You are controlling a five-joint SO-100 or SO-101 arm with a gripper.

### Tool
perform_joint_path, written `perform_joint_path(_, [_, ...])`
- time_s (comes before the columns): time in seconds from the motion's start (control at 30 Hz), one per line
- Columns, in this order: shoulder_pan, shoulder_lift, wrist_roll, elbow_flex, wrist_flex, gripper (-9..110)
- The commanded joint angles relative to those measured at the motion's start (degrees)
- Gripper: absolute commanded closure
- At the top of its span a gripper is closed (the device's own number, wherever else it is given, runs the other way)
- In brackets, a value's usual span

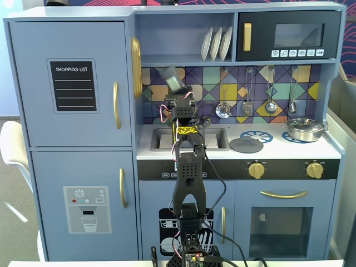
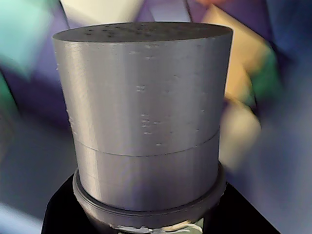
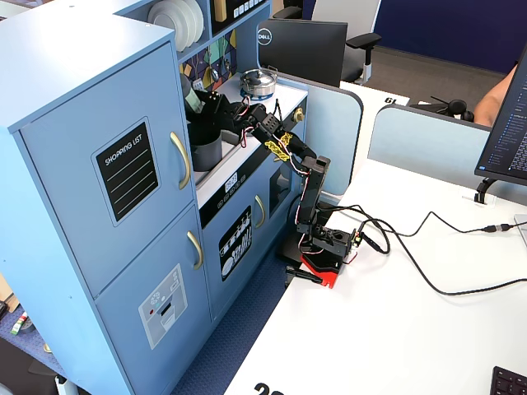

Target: Put salt in the gray recipient

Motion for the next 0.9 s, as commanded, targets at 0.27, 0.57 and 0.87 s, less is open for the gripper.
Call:
perform_joint_path(0.27, [-3.0,-2.3,2.7,-11.2,-1.5,101])
perform_joint_path(0.57, [-4.0,-3.6,1.2,-17.4,0.4,101])
perform_joint_path(0.87, [0.5,4.8,2.7,5.0,-1.2,101])
